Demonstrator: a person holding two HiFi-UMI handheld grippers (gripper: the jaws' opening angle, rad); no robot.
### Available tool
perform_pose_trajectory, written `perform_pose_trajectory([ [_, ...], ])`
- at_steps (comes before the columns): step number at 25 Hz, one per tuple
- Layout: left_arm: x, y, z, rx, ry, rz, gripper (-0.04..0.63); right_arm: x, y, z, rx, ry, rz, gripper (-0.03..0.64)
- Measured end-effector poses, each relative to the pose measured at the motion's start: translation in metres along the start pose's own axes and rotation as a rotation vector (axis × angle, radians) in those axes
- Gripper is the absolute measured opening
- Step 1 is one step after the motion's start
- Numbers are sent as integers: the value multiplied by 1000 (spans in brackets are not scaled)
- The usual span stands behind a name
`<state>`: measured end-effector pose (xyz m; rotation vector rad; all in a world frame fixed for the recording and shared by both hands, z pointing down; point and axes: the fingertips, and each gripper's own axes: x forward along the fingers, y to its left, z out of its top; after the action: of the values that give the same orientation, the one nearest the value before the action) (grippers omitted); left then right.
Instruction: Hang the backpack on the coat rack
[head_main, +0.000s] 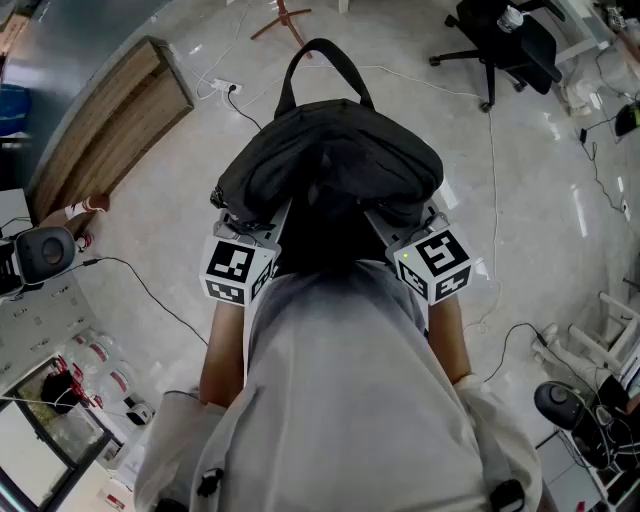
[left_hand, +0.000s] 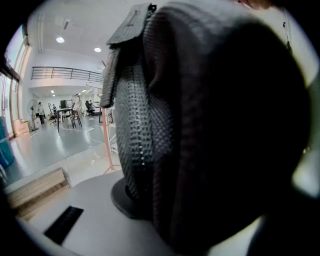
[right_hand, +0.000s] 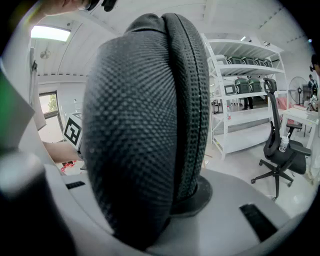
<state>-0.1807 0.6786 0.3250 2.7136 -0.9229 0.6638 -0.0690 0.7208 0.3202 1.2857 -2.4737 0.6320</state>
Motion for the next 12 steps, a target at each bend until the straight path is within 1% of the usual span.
perform_pose_trajectory([
  [3, 26, -4, 14, 10, -11, -3, 106, -4, -28, 5, -6, -4, 5, 120],
  [6, 47, -6, 26, 17, -27, 14, 106, -6, -52, 10, -18, -14, 19, 123],
  [8, 59, -7, 32, 18, -48, 24, 106, -7, -66, 14, -34, -22, 27, 128],
  [12, 75, -9, 46, 5, -101, 16, 106, -10, -87, 24, -74, -29, 43, 137],
])
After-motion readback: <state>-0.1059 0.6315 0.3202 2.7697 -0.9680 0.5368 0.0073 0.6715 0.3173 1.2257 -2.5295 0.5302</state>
